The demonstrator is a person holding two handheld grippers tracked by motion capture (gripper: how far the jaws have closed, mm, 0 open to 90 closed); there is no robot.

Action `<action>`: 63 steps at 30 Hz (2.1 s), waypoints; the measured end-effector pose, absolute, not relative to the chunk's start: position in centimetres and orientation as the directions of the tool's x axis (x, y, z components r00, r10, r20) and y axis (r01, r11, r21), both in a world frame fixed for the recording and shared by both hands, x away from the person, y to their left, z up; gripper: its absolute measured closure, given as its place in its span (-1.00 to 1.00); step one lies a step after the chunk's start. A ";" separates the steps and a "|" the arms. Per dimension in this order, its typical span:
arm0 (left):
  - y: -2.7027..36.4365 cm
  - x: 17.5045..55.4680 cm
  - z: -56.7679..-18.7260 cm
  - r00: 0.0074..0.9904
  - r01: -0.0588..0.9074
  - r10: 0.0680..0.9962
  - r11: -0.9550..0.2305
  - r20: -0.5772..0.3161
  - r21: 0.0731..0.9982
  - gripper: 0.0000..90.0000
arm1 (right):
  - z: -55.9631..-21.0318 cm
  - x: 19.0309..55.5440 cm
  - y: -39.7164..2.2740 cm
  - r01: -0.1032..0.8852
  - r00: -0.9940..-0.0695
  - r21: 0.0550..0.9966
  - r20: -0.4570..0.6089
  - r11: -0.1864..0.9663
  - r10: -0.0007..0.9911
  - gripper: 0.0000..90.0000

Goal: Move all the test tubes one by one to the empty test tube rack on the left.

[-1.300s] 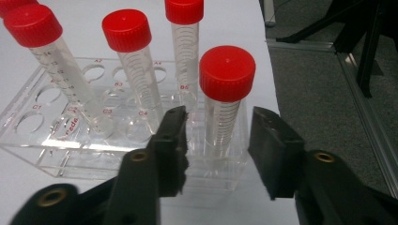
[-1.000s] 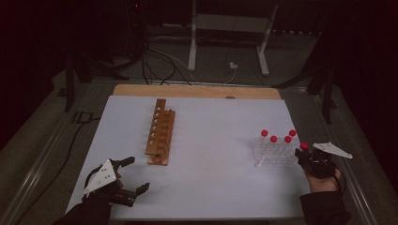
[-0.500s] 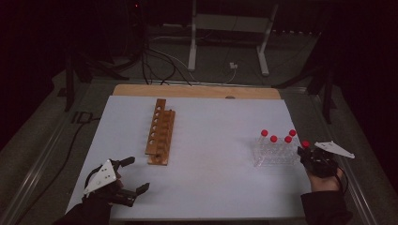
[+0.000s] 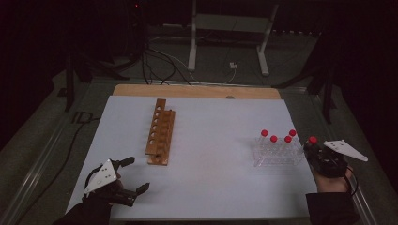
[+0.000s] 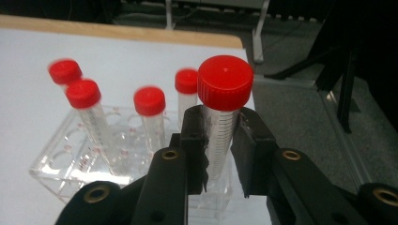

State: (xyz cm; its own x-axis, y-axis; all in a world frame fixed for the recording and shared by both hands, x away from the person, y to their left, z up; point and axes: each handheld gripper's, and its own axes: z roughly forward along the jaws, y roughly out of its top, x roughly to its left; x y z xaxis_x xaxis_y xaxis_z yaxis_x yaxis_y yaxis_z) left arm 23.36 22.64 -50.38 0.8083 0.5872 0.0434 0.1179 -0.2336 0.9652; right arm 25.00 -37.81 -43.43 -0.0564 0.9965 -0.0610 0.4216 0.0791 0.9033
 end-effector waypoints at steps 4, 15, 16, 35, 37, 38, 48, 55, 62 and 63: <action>22.7 23.4 -50.3 0.801 0.124 0.598 -0.234 0.042 0.964 -0.99 | -42.7 24.5 -37.7 0.403 -0.065 0.911 -0.065 0.085 0.996 0.65; 22.6 23.3 -50.3 0.808 0.122 0.587 -0.234 0.040 0.965 -0.99 | -41.8 24.0 -33.7 0.395 -0.225 0.908 -0.051 0.139 0.973 0.65; 22.6 23.3 -50.3 0.809 0.123 0.587 -0.234 0.039 0.965 -0.99 | -41.8 24.0 -33.3 0.395 -0.242 0.907 -0.052 0.147 0.969 0.65; 22.2 23.1 -49.2 0.812 0.124 0.582 -0.234 0.036 0.964 -0.99 | -42.5 24.2 -26.6 0.393 -0.471 0.884 -0.045 0.255 0.881 0.65; 21.9 23.0 -48.7 0.818 0.129 0.574 -0.234 0.030 0.964 -0.99 | -42.8 24.4 -25.5 0.392 -0.500 0.878 -0.045 0.273 0.865 0.65; 21.8 23.0 -48.4 0.820 0.131 0.571 -0.233 0.026 0.964 -0.99 | -42.8 24.4 -25.5 0.392 -0.500 0.878 -0.045 0.273 0.865 0.65; 20.6 23.4 -46.1 0.851 0.137 0.525 -0.242 0.010 0.961 -0.99 | -43.8 24.6 -21.7 0.384 -0.604 0.855 -0.054 0.349 0.795 0.65; 18.8 24.1 -45.3 0.876 0.132 0.482 -0.260 0.010 0.956 -0.99 | -44.5 24.5 -19.4 0.370 -0.661 0.842 -0.057 0.391 0.748 0.65; 16.9 24.7 -44.4 0.895 0.121 0.445 -0.283 0.018 0.952 -0.99 | -44.8 24.2 -18.0 0.360 -0.700 0.835 -0.052 0.416 0.712 0.65; 16.7 24.8 -44.2 0.898 0.121 0.439 -0.282 0.016 0.952 -0.99 | -44.8 24.2 -18.0 0.360 -0.700 0.835 -0.052 0.416 0.712 0.65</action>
